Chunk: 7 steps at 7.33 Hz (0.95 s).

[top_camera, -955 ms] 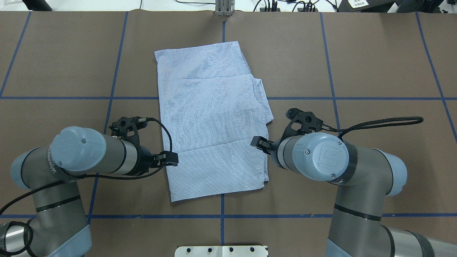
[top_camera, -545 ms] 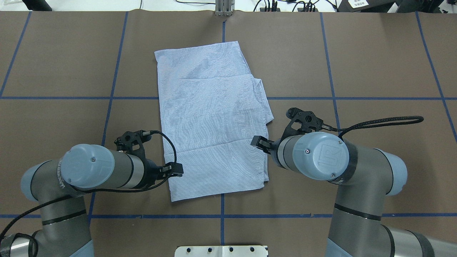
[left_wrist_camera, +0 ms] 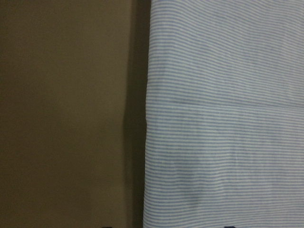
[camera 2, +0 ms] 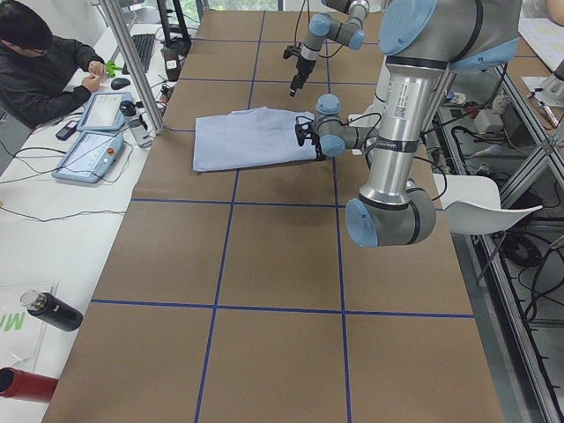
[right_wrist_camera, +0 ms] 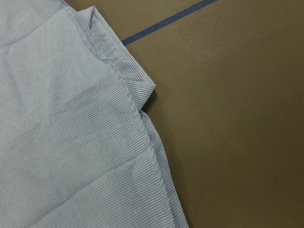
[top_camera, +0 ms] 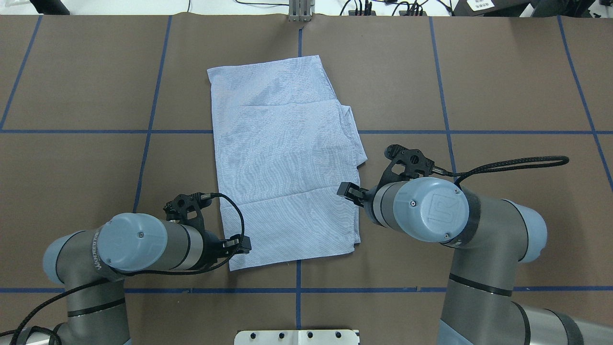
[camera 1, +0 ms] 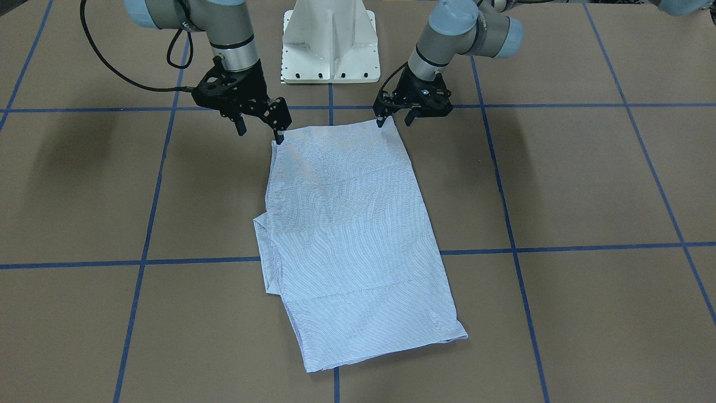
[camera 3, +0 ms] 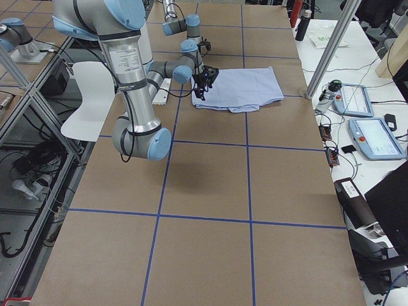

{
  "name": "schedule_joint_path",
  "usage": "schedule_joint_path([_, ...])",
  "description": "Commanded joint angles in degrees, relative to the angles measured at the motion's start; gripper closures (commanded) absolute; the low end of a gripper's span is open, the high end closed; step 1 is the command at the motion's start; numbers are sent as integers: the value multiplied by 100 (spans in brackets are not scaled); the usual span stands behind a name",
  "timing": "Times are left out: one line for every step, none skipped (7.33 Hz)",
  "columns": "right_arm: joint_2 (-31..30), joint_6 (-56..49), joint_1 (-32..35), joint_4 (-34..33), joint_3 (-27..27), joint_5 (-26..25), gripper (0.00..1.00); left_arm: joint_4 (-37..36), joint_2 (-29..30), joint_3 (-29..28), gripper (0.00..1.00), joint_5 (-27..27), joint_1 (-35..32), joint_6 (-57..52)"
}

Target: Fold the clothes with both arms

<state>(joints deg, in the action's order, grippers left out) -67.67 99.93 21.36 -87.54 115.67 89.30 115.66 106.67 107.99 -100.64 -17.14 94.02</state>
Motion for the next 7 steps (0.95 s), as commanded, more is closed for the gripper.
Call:
schedule_joint_path([-44,0,0,0,9,0,0,0,3,-15,18,0,132,2])
schedule_joint_path([-44,0,0,0,17,0,0,0,21,-41,20,0,228,2])
schedule_joint_path([-44,0,0,0,9,-9,0,0,21,-50,27,0,229,11])
schedule_joint_path([-44,0,0,0,17,-9,0,0,30,-59,36,0,238,20])
schedule_joint_path([-44,0,0,0,17,-9,0,0,64,-59,43,-8,229,20])
schedule_joint_path([-44,0,0,0,17,-9,0,0,108,-102,45,-8,238,11])
schedule_joint_path([-53,0,0,0,17,-9,0,0,109,-111,45,-8,229,-6])
